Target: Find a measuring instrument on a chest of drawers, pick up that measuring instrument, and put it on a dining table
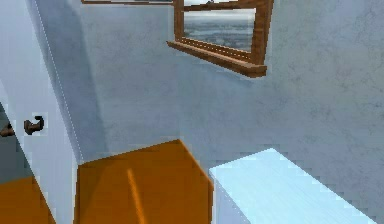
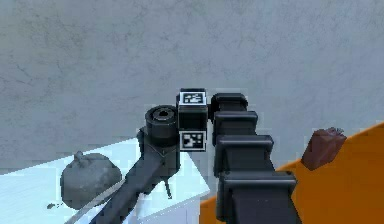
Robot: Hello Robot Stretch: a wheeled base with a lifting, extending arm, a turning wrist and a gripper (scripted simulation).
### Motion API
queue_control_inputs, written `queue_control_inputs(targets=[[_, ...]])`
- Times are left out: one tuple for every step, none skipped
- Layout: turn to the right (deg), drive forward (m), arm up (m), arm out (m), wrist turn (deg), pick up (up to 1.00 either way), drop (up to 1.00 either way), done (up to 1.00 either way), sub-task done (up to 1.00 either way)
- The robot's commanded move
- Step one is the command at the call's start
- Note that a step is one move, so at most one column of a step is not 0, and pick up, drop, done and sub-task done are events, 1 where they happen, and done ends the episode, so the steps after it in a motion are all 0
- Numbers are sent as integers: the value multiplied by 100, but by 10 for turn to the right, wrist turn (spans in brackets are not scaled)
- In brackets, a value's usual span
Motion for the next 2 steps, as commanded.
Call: queue_control_inputs(targets=[[0,0,0,0,450,0,0,0,0],[0,0,0,0,450,0,0,0,0]])
